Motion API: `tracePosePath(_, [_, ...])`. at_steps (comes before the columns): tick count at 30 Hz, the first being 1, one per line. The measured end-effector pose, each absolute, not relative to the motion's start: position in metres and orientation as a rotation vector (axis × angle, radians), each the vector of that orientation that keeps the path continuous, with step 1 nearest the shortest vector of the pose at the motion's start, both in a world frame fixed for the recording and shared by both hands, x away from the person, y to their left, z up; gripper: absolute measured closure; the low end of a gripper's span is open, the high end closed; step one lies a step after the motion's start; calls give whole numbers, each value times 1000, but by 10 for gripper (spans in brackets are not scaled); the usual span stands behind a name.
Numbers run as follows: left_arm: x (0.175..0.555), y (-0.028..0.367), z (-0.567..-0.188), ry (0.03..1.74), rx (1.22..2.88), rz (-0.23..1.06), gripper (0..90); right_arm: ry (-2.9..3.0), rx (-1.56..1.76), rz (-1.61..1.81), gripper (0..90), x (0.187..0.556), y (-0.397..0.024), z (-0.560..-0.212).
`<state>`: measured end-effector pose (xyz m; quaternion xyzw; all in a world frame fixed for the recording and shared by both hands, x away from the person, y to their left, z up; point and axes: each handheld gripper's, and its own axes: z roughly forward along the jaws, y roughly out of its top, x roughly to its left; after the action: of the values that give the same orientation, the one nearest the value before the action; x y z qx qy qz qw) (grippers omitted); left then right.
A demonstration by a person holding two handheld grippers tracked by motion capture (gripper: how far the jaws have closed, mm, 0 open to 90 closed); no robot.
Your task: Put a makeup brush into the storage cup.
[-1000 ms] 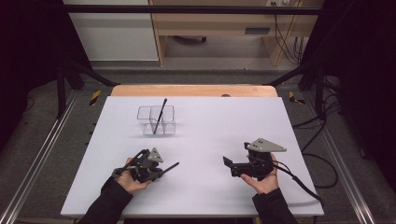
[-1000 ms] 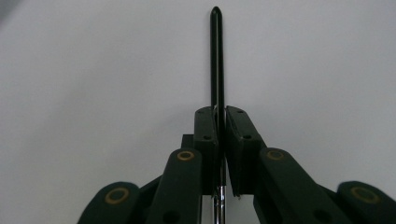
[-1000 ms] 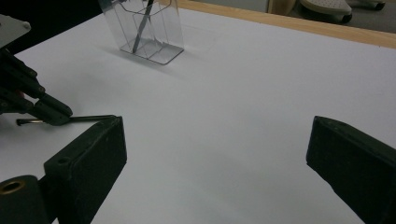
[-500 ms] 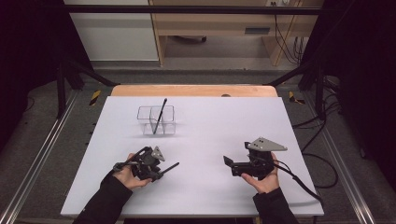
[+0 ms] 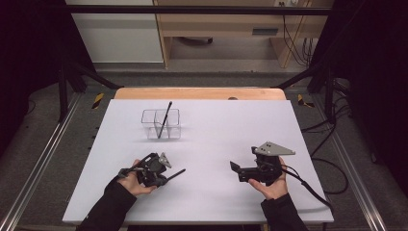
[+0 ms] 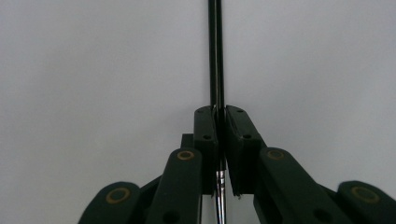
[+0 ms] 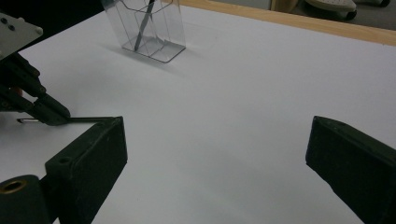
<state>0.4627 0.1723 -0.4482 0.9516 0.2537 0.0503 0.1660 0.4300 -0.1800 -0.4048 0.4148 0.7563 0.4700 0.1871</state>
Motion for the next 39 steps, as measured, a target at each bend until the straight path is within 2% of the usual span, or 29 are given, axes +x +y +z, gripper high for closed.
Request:
tracePosePath(16, [461, 172, -446, 690, 2703, 153, 834, 2148, 1161, 1306, 58, 431, -179, -407])
tracePosePath(27, [449, 174, -418, 601, 2584, 189, 835, 2156, 1150, 1299, 59, 432, -178, -406])
tracePosePath(39, [447, 165, -403, 490, 2554, 188, 834, 2196, 1070, 1271, 57, 430, -166, -397])
